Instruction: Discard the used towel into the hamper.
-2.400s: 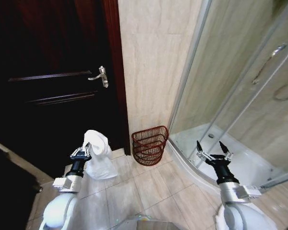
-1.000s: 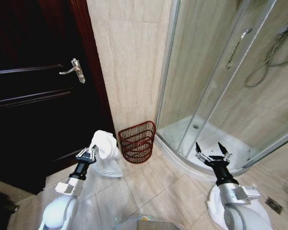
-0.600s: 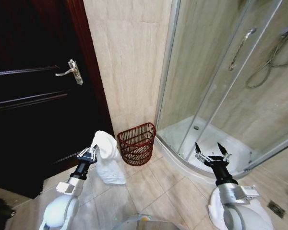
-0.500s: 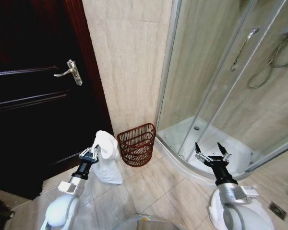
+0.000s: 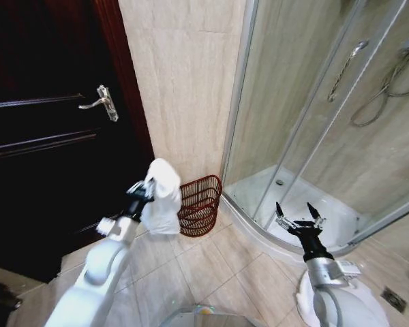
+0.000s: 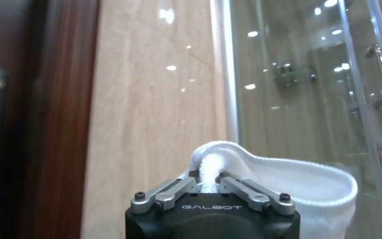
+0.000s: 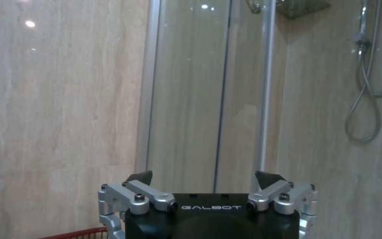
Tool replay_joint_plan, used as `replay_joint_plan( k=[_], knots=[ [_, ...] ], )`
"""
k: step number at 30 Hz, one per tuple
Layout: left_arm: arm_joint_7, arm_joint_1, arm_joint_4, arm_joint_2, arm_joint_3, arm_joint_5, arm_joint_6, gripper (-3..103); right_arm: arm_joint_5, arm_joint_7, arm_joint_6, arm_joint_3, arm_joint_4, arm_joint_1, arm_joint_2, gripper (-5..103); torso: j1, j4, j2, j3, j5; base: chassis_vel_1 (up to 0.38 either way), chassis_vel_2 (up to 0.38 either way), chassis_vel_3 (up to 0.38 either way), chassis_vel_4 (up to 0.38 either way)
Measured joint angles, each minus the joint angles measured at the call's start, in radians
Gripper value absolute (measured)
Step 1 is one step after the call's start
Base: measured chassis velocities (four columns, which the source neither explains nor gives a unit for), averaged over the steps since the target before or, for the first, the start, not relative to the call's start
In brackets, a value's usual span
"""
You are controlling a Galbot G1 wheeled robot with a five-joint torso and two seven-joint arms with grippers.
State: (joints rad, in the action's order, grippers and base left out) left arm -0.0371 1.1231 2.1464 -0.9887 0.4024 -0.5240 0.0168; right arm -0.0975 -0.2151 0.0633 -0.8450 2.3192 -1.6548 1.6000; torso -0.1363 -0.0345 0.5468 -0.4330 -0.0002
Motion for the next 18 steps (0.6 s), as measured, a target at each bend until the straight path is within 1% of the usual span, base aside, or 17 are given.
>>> replay_joint_plan(
  k=[1, 2, 5, 6, 8, 9, 10, 11, 12, 16, 17, 18],
  knots=[
    [-0.005, -0.068, -0.031, 0.025, -0.028, -0.022, 0.001, 2, 0.002, 0.002, 0.0, -0.001, 0.0, 0.002, 0.004, 100, 0.0, 0.0001, 0.0, 0.0, 0.0001, 0.0, 0.0, 0.0, 0.0],
    [-0.005, -0.068, -0.031, 0.025, -0.028, -0.022, 0.001, 2, 0.002, 0.002, 0.0, -0.001, 0.0, 0.002, 0.004, 100, 0.0, 0.0001, 0.0, 0.0, 0.0001, 0.0, 0.0, 0.0, 0.0],
    [-0.008, -0.301, -0.151, 0.083, -0.143, -0.11, -0.002, 2, 0.012, 0.007, -0.004, -0.014, -0.011, 0.009, 0.008, 100, 0.0, -0.0002, 0.001, 0.0, 0.0, 0.0, 0.0, 0.0, 0.0],
    [-0.008, -0.301, -0.151, 0.083, -0.143, -0.11, -0.002, 2, 0.012, 0.007, -0.004, -0.014, -0.011, 0.009, 0.008, 100, 0.0, -0.0002, 0.001, 0.0, 0.0, 0.0, 0.0, 0.0, 0.0],
    [-0.005, -0.445, -0.249, 0.091, -0.237, -0.131, -0.029, 2, 0.019, 0.014, -0.013, -0.025, -0.029, 0.022, 0.008, 100, 0.0, -0.0002, 0.001, 0.0, 0.0007, 0.0, 0.0, 0.0, 0.0],
    [-0.005, -0.445, -0.249, 0.091, -0.237, -0.131, -0.029, 2, 0.019, 0.014, -0.013, -0.025, -0.029, 0.022, 0.008, 100, 0.0, -0.0002, 0.001, 0.0, 0.0007, 0.0, 0.0, 0.0, 0.0],
    [-0.004, -0.503, -0.307, 0.088, -0.281, -0.13, -0.049, 2, 0.021, 0.017, -0.014, -0.028, -0.031, 0.027, 0.009, 100, 0.0, -0.0001, 0.001, 0.0, 0.0007, 0.0, 0.0, 0.0, 0.0],
    [0.0, -0.569, -0.38, 0.076, -0.327, -0.122, -0.071, 2, 0.022, 0.02, -0.015, -0.03, -0.031, 0.03, 0.009, 100, 0.0, 0.0001, 0.001, -0.001, 0.0, 0.0, 0.0, 0.0, 0.0],
    [0.0, -0.569, -0.38, 0.076, -0.327, -0.122, -0.071, 2, 0.022, 0.02, -0.015, -0.03, -0.031, 0.03, 0.009, 100, 0.0, 0.0001, 0.001, -0.001, 0.0, 0.0, 0.0, 0.0, 0.0],
    [0.021, -0.745, -0.594, 0.021, -0.427, -0.105, -0.134, 2, 0.023, 0.022, -0.018, -0.032, -0.028, 0.031, 0.009, 100, -0.001, -0.0002, 0.001, -0.001, 0.0, 0.0, 0.0, 0.0, 0.0],
    [0.021, -0.745, -0.594, 0.021, -0.427, -0.105, -0.134, 2, 0.023, 0.022, -0.018, -0.032, -0.028, 0.031, 0.009, 100, -0.001, -0.0002, 0.001, -0.001, 0.0, 0.0, 0.0, 0.0, 0.0],
    [0.025, -0.781, -0.637, 0.005, -0.442, -0.103, -0.147, 2, 0.023, 0.022, -0.019, -0.035, -0.027, 0.031, 0.009, 100, -0.001, -0.0002, 0.001, -0.001, 0.0003, 0.0, 0.0, 0.0, 0.0]
  ],
)
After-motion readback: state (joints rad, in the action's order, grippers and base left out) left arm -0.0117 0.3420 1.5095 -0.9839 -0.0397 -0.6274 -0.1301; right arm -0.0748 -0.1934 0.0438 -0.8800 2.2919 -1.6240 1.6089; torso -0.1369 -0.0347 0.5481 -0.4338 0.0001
